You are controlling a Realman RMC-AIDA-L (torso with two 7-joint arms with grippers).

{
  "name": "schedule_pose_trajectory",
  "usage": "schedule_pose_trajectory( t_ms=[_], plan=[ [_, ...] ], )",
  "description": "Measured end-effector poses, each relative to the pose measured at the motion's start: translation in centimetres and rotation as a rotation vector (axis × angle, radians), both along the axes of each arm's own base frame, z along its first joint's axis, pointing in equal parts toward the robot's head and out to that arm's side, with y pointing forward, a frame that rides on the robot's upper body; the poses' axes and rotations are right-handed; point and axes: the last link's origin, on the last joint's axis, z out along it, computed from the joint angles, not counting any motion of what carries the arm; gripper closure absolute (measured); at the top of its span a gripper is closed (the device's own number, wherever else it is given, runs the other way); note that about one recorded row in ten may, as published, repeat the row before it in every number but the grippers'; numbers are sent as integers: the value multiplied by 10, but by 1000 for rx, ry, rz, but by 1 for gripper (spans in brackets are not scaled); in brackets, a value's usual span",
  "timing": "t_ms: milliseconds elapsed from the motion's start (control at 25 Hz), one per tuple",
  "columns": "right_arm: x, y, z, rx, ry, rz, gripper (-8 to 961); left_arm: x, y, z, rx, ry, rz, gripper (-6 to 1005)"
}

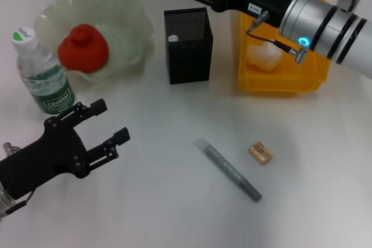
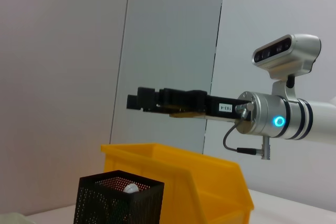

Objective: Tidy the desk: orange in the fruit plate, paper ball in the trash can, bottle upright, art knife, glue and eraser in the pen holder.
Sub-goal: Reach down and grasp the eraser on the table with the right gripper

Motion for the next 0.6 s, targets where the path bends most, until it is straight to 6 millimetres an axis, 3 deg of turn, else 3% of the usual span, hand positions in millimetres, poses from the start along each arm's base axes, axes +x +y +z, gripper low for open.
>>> schedule_pose_trajectory(
  t_ms=[200,280,440,600],
  plan=[
    [2,-11,14,-28,123,16,188,1,-2,1,-6,-3,-12,241],
    [2,-22,30,-88,208,50,189,1,-3,1,-12,-5,-20,241],
    [1,-35,45,-181,213,105,190,2,-4,2,-19,-6,-29,241],
    [1,-54,52,-383,93,164,192,2,-7,3,-48,-4,-44,241]
  ],
)
